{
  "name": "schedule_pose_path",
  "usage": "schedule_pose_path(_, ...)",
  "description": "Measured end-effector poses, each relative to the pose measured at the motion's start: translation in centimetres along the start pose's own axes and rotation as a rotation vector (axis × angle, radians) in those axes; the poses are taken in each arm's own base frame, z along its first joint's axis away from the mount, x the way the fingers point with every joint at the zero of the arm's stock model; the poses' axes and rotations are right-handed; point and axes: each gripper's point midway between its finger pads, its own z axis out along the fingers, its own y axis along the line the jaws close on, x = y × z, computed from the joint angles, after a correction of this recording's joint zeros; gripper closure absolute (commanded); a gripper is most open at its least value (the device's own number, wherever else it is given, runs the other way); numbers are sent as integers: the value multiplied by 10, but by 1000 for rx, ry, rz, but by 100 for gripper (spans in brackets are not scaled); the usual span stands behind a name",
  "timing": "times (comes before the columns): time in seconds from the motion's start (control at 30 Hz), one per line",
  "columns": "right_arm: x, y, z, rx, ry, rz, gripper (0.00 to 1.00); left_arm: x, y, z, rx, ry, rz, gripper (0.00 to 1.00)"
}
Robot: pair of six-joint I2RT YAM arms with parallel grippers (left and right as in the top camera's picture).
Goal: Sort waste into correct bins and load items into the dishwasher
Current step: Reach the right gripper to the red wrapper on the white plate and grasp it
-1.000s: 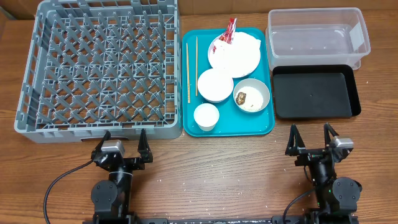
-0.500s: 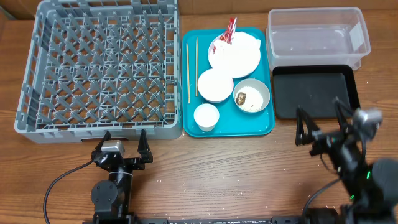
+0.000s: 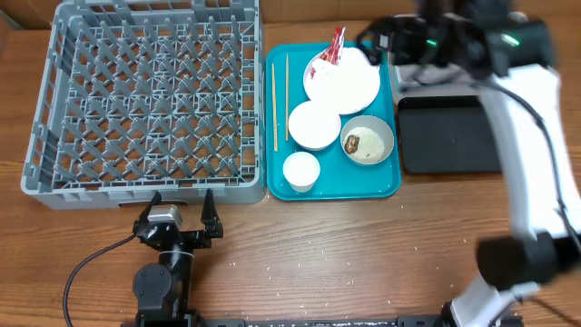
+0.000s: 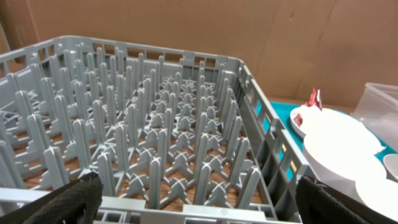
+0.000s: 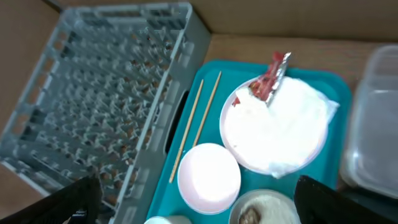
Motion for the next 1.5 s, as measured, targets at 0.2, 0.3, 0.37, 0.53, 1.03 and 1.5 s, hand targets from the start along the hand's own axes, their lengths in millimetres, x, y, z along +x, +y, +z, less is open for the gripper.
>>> schedule_pose_path(0.2, 30, -33, 139, -1, 140, 4, 0, 0, 0, 0, 0, 0, 0, 0)
schedule_pose_path(0.3, 35, -42, 168, -19, 139, 22, 0, 0, 0, 0, 0, 1, 0, 0)
schedule_pose_path(0.37, 36, -47, 172, 12, 139, 17, 0, 0, 0, 0, 0, 1, 0, 0)
schedule_pose_path(0.53, 33, -57, 194, 257, 75, -33, 0, 0, 0, 0, 0, 1, 0, 0)
schedule_pose_path(1.03, 65, -95, 263, 472, 28, 80, 4, 0, 0, 0, 0, 1, 0, 0)
schedule_pose_path(1.5, 90, -119, 279, 543, 73, 104, 84, 0, 0, 0, 0, 1, 0, 0)
